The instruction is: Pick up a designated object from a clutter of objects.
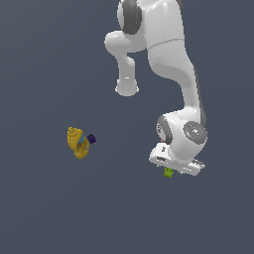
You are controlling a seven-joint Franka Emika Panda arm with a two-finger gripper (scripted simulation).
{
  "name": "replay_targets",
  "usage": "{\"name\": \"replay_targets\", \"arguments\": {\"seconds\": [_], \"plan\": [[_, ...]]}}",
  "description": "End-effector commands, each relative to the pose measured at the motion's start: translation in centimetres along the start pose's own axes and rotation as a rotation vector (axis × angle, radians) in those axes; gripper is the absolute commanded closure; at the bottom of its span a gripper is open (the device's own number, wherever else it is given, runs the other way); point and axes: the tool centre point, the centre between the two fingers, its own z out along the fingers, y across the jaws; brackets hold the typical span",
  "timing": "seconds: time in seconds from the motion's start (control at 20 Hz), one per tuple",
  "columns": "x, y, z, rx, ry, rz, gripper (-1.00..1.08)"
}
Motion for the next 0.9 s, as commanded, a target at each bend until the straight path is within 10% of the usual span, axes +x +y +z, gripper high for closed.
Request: {"name": "replay_targets", "arguments": {"seconds": [0.0, 0.2, 0.25, 0.85], "plan": [[0.04, -0.02, 0.83, 0.001, 0.001, 0.001, -0.92], [0.11, -0.11, 1.13, 0.001, 0.001, 0.001, -0.92], [0.11, -0.11, 1.13, 0.001, 0.001, 0.001, 1.08], [0.08, -0.05, 1.05, 0.001, 0.001, 0.001, 1.08]]}}
